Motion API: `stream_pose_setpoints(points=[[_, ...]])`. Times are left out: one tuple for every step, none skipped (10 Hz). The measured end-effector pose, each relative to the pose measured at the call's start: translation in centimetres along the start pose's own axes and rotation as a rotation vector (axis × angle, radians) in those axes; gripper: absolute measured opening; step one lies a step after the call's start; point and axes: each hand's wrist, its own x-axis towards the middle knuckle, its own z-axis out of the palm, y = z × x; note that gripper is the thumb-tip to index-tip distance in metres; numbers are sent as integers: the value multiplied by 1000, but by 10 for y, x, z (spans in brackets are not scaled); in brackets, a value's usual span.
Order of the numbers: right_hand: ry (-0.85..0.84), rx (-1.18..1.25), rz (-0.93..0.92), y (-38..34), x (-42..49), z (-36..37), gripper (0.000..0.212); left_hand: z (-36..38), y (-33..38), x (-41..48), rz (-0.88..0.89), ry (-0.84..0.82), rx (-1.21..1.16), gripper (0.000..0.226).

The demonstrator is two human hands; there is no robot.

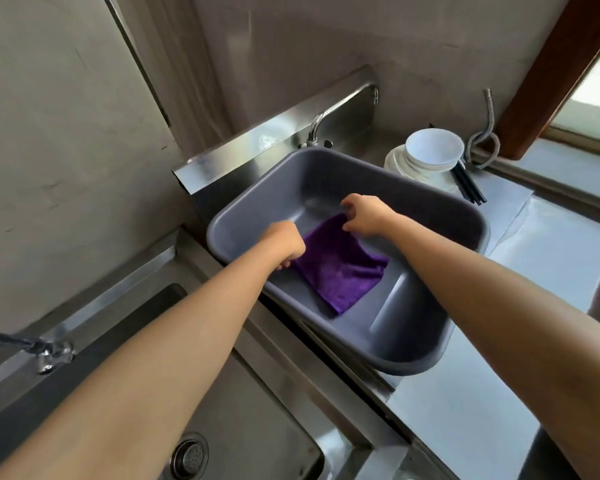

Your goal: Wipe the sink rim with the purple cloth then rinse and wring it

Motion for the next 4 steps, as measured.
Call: stream_pose_setpoints(points=[[-33,-75,19,-1,1,10,63,-6,-3,3,57,15,95,35],[-152,-200,27,-2,0,14,62,-16,-4,-1,161,-103,70,28],[-239,-317,16,-17,-11,5,58,-27,-7,-11,216,-212,28,27],[-290,-316,17,-39,-17,-20,47,-48,-5,-20,250,-179,-44,28]])
